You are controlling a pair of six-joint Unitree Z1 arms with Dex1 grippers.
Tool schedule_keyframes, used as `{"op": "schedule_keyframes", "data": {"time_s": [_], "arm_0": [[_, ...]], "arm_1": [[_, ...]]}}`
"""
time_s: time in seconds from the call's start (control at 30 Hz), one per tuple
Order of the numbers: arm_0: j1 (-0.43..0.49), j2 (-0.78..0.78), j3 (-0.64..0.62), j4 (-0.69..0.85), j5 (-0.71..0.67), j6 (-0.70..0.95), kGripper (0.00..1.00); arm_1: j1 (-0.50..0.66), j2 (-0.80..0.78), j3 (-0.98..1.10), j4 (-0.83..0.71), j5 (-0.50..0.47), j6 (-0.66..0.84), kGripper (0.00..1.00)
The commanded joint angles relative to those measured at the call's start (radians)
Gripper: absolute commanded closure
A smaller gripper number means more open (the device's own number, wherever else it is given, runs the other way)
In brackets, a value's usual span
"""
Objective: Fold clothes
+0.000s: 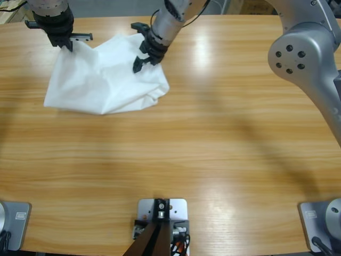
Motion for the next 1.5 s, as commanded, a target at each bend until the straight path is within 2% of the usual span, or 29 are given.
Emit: {"op": "schedule_keyframes", "data": {"time_s": [0.03,0.2,0.4,0.6,0.9,1.2,1.5], "arm_0": [[0.001,-0.028,-0.090,0.155,-0.006,0.020,1.000],[-0.016,0.036,-0.221,0.155,-0.103,0.069,1.000],[-0.066,0.117,-0.252,0.155,-0.157,0.079,1.000],[-0.122,0.208,-0.243,0.155,-0.162,0.088,1.000],[-0.129,0.276,-0.249,0.154,-0.146,0.147,1.000],[-0.140,0.308,-0.432,0.154,-0.149,0.201,1.000],[-0.140,0.336,-0.463,0.154,-0.154,0.238,1.000]], "arm_1": [[-0.023,0.094,-0.574,0.022,0.022,0.014,0.087],[-0.022,0.095,-0.574,0.035,0.024,0.014,0.087],[-0.016,0.096,-0.574,0.054,0.028,0.014,0.087],[-0.016,0.089,-0.577,0.101,0.029,0.006,0.087],[-0.020,0.087,-0.577,0.125,0.026,0.002,0.087],[-0.020,0.093,-0.577,0.130,0.026,0.002,0.087],[0.007,0.098,-0.577,0.130,0.029,0.006,0.082]]}}
